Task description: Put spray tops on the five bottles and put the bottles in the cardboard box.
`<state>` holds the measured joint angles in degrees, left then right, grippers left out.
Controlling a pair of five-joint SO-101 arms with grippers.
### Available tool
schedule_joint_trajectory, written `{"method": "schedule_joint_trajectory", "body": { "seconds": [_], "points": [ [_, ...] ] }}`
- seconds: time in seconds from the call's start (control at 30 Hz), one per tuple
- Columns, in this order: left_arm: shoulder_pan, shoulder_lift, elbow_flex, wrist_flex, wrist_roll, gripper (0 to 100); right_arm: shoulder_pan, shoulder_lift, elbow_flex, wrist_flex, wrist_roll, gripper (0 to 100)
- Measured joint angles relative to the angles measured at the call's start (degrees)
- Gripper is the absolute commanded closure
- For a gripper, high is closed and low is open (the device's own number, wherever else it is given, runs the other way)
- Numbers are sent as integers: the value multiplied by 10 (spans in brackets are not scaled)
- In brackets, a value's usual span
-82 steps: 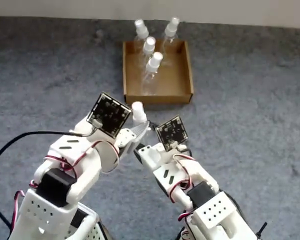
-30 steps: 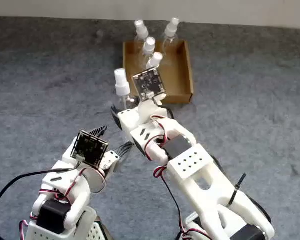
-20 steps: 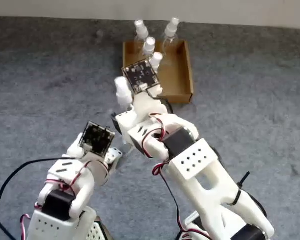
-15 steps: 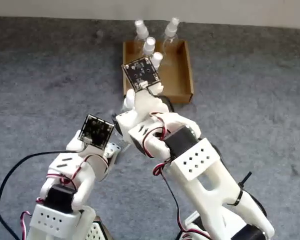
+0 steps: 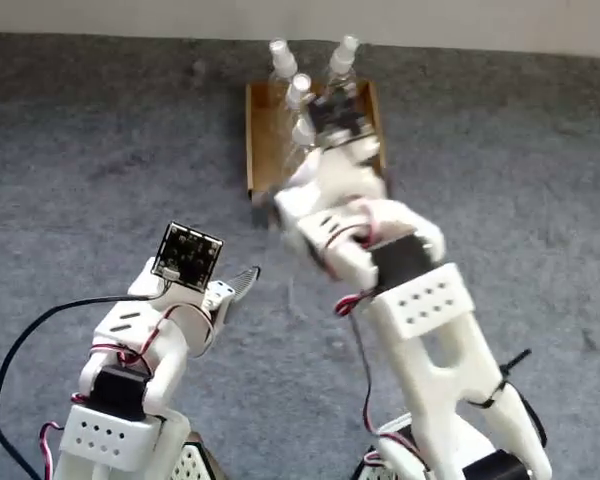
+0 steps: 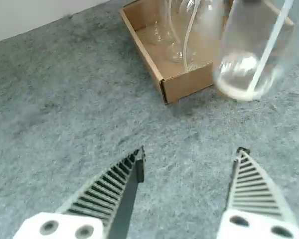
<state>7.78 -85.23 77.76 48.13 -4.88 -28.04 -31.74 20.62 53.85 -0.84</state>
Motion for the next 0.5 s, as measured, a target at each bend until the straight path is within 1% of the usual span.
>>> {"method": "schedule_joint_trajectory", "body": {
  "seconds": [0.1, 0.27, 0.37, 0.5],
  "points": [
    [2, 0, 0, 0, 0, 783, 55, 0, -27, -5, 23, 994],
    [3, 0, 18, -1, 0, 783, 128, 4, -61, -11, 51, 994],
    [3, 0, 18, -1, 0, 783, 151, 37, -74, -29, 59, 994],
    [3, 0, 18, -3, 0, 783, 162, 125, -115, -38, 61, 994]
  ]
}}
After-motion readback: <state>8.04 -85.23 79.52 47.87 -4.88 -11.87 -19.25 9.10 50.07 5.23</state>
